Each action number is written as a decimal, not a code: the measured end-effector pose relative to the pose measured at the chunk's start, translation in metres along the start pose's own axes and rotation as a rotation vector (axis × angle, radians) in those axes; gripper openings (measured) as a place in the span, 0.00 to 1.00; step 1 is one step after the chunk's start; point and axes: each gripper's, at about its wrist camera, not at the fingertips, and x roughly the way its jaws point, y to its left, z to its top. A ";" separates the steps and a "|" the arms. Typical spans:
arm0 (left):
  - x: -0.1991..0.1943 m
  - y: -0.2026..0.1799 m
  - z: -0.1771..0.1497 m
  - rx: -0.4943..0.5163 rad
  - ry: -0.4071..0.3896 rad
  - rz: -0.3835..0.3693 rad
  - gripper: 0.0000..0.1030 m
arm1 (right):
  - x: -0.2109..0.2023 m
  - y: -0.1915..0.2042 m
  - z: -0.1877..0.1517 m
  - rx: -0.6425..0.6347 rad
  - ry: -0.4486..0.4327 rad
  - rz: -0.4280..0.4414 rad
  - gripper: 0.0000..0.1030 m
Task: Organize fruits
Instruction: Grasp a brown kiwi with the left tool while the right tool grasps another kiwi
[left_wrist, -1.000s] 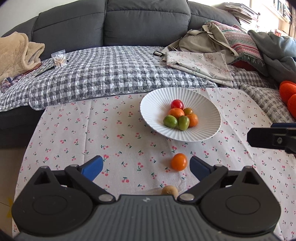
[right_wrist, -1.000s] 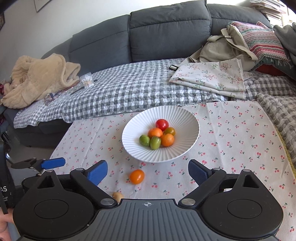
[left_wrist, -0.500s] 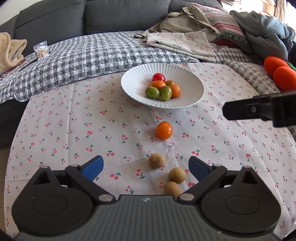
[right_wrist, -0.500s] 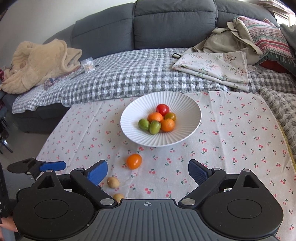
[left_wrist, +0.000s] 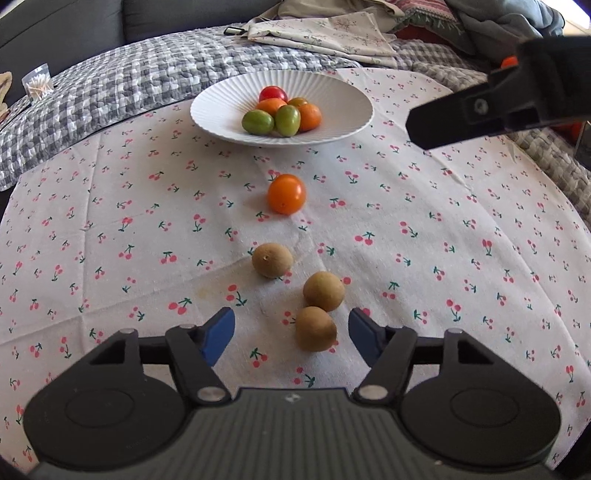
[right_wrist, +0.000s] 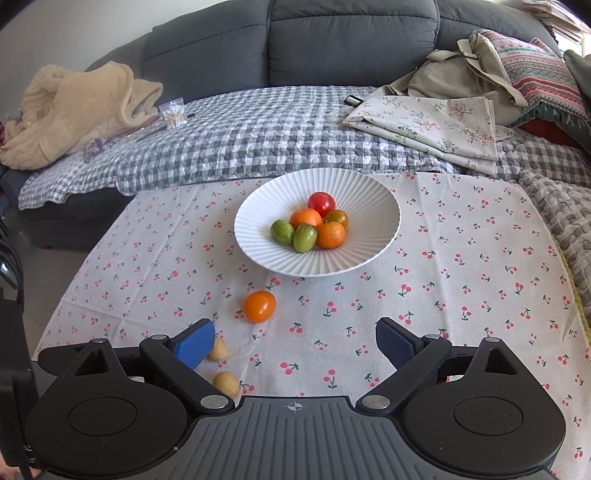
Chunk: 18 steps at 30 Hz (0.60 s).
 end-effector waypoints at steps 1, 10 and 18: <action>0.002 -0.001 -0.001 0.006 0.003 0.000 0.56 | 0.000 0.000 0.000 -0.001 0.001 -0.002 0.93; 0.008 -0.001 -0.001 0.006 0.017 -0.027 0.23 | 0.001 -0.001 -0.001 -0.003 0.005 -0.005 0.93; 0.001 0.016 0.005 -0.072 0.008 0.002 0.23 | 0.011 -0.005 -0.005 0.000 0.029 -0.005 0.93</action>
